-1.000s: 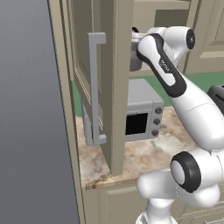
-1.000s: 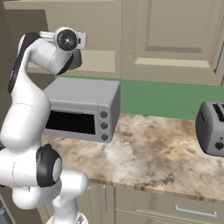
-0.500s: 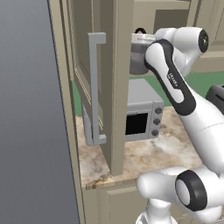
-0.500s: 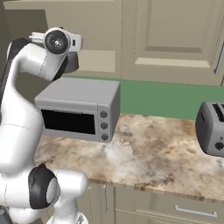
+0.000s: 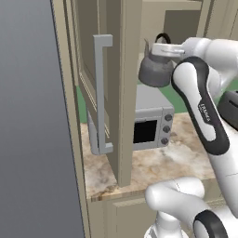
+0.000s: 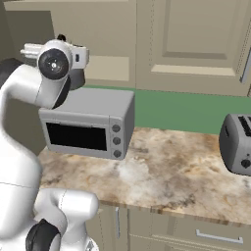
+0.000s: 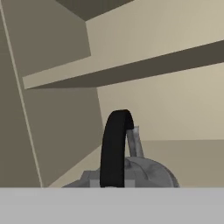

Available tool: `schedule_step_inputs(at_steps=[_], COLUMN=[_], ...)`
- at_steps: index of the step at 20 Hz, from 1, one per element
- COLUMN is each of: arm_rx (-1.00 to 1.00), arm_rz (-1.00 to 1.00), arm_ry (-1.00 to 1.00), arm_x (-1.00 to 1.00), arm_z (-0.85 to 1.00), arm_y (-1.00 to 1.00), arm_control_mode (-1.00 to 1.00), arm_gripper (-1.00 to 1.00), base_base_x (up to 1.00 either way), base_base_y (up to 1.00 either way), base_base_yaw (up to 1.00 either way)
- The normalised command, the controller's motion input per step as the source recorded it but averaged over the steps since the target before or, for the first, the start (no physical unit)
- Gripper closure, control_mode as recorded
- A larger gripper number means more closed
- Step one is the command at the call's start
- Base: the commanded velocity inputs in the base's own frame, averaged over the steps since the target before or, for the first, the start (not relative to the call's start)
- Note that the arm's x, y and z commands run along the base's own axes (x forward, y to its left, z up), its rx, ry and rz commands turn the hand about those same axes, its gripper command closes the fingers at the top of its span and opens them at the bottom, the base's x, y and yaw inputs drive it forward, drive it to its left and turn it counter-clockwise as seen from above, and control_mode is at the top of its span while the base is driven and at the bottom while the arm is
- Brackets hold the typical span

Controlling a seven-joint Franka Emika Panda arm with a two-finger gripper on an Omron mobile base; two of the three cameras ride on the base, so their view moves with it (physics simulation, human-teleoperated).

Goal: Open the cabinet, pick the kettle from the cabinet, and place it in the sink.

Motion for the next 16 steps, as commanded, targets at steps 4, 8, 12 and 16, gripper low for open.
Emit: schedule_step_inputs(at_steps=[4,8,12,16], arm_rx=[0.0,0.0,0.0,-0.01], arm_rz=[0.0,0.0,0.0,0.02], arm_ry=[0.0,0.0,0.0,0.0], arm_x=[-0.7,-0.68,-0.64,-0.61], arm_z=[0.07,0.08,0.09,-0.02], arm_y=[-0.13,-0.1,-0.17,-0.17], arm_control_mode=[-1.0,-1.0,-1.0,-1.0], arm_gripper=[1.0,1.0,1.0,1.0], base_base_x=[0.0,0.0,0.0,0.0], base_base_y=[0.0,0.0,0.0,0.0], base_base_yaw=[0.0,0.0,0.0,0.0])
